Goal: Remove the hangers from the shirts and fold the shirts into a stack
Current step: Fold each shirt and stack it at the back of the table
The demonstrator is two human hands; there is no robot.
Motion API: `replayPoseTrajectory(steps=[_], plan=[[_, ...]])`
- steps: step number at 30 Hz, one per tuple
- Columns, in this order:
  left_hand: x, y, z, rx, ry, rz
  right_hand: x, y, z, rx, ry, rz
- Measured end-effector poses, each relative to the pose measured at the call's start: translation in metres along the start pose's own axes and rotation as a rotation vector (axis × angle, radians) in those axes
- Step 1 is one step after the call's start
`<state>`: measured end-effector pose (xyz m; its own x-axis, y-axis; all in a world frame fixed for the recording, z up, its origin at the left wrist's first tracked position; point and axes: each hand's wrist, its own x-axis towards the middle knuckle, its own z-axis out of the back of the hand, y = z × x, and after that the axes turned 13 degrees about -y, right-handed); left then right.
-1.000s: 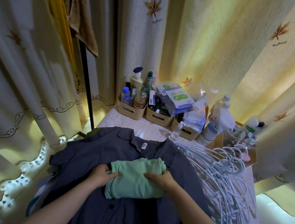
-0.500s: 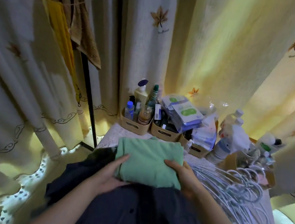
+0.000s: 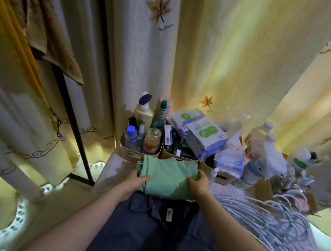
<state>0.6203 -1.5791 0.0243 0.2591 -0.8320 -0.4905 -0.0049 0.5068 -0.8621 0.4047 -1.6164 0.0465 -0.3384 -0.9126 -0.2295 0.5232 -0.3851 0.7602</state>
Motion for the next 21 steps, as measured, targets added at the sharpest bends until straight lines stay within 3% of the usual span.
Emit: replayPoseTrajectory(steps=[5, 9, 12, 16, 19, 21], plan=[[-0.014, 0.019, 0.008, 0.444, 0.029, -0.174, -0.015, -0.023, 0.012, -0.109, 0.088, 0.169], [-0.044, 0.038, 0.03, 0.889, -0.06, -0.39, -0.04, -0.046, 0.037, -0.221, 0.006, 0.244], [-0.06, 0.034, 0.037, 0.76, -0.15, -0.391, -0.052, -0.062, 0.063, -0.274, 0.044, 0.201], [-0.077, 0.012, 0.039, 0.703, -0.155, -0.229, -0.061, -0.059, 0.095, -0.196, 0.083, 0.213], [-0.095, -0.016, 0.046, 0.712, 0.06, -0.13, -0.067, -0.048, 0.116, -0.268, 0.275, 0.284], [-0.112, -0.034, 0.053, 0.684, 0.22, -0.16, -0.072, -0.044, 0.128, -0.309, 0.36, 0.331]])
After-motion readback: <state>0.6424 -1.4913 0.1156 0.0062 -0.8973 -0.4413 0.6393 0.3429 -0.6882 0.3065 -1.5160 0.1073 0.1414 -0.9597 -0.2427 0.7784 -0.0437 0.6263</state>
